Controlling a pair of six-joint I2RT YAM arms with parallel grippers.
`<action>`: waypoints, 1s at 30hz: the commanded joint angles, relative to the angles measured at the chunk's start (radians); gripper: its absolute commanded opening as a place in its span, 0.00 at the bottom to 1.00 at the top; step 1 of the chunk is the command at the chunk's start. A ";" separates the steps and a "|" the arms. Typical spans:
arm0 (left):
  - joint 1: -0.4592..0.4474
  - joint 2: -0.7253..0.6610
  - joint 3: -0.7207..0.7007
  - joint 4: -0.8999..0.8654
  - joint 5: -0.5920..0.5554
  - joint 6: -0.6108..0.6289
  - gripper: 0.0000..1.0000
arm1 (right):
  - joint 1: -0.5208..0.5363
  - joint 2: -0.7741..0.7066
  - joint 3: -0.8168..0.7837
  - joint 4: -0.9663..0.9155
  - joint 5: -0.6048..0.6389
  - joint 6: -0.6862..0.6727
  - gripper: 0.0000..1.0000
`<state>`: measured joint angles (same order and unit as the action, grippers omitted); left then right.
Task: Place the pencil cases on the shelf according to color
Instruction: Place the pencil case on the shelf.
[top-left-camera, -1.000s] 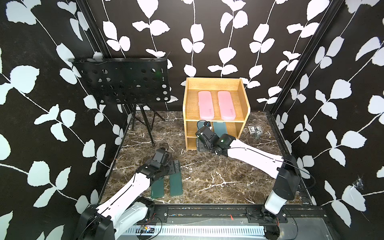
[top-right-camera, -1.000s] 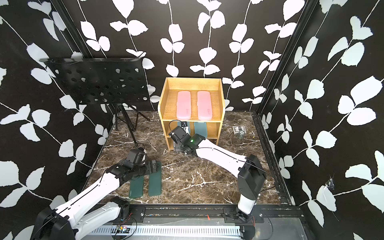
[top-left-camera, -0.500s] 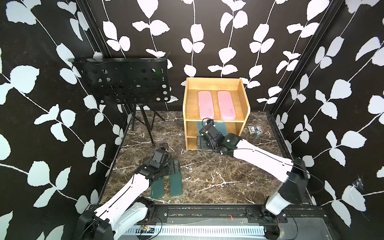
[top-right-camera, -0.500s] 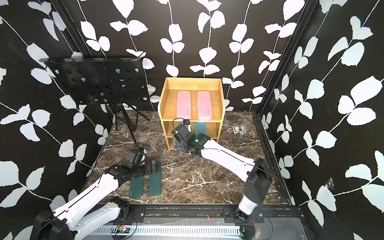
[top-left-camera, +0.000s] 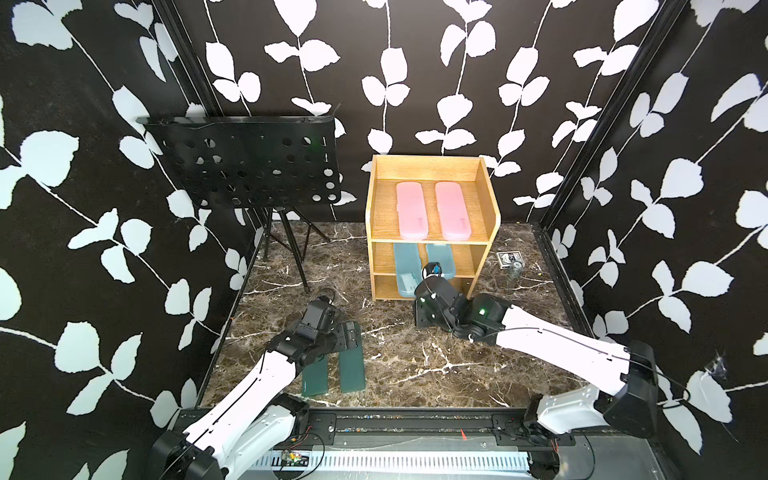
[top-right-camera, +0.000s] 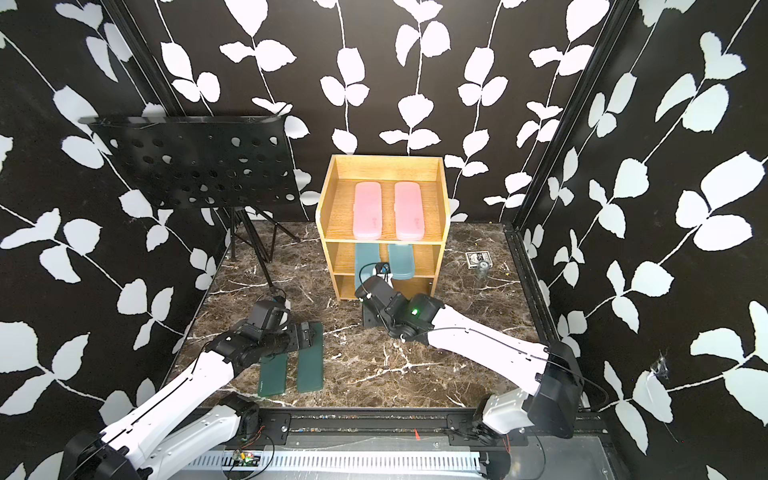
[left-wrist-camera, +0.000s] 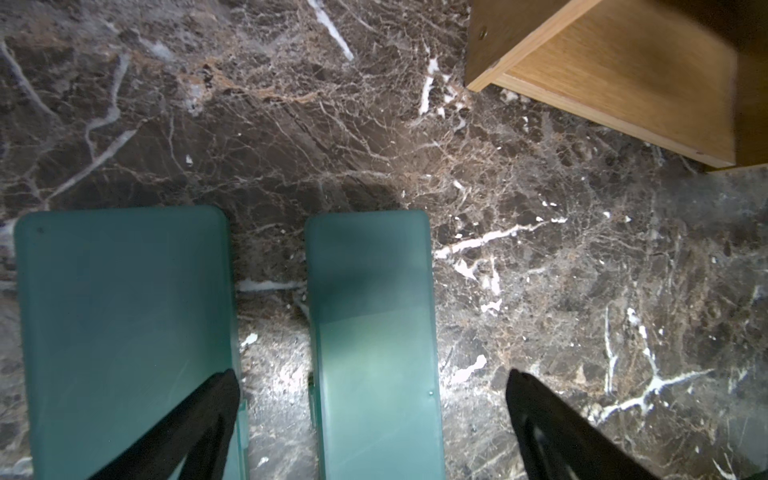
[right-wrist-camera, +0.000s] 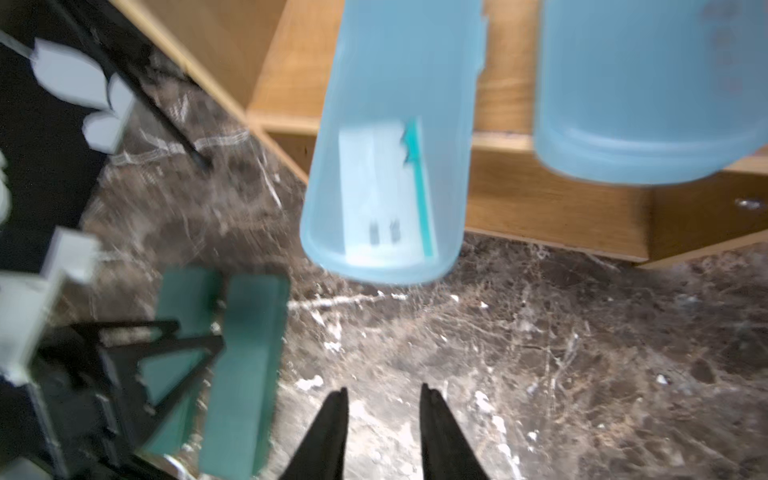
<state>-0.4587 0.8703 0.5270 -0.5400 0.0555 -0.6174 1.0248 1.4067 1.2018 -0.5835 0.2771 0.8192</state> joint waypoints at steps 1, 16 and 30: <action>-0.002 -0.043 -0.036 0.012 0.034 -0.036 0.99 | -0.009 0.023 -0.045 0.088 -0.009 -0.005 0.22; -0.003 -0.037 -0.100 0.010 0.019 -0.085 0.99 | -0.165 0.292 0.220 0.174 -0.074 -0.123 0.13; -0.016 -0.025 -0.098 -0.042 0.079 -0.080 0.99 | -0.136 0.083 -0.032 0.249 -0.196 -0.092 0.52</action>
<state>-0.4656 0.8360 0.4320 -0.5240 0.0994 -0.6968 0.8677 1.5757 1.2221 -0.3401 0.0921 0.7280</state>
